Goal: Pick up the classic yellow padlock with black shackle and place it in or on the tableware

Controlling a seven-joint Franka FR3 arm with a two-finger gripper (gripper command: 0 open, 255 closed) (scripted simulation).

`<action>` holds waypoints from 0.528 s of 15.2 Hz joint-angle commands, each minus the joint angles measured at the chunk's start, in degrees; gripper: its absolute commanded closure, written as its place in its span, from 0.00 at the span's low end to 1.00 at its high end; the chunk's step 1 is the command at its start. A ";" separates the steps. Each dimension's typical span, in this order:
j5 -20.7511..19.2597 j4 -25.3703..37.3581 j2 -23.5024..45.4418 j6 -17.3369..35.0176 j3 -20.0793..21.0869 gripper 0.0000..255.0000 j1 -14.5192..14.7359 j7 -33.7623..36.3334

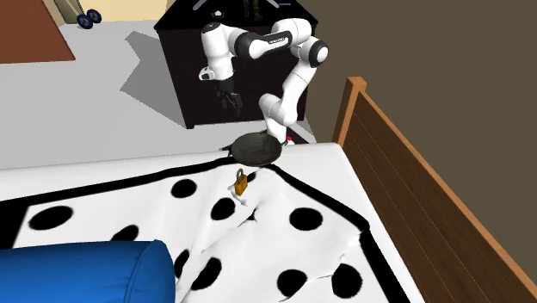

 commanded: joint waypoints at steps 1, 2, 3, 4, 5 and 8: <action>0.00 0.00 0.00 0.00 0.00 0.00 0.00 0.00; 0.75 0.35 0.77 1.10 1.00 0.00 0.56 0.54; 1.45 0.75 1.57 2.19 1.99 0.00 1.11 1.06; 2.11 1.19 2.41 3.28 2.99 0.00 1.64 1.58; 2.73 1.69 3.29 4.35 3.99 0.00 2.15 2.09; 4.28 3.46 6.09 7.52 6.95 0.00 3.61 3.62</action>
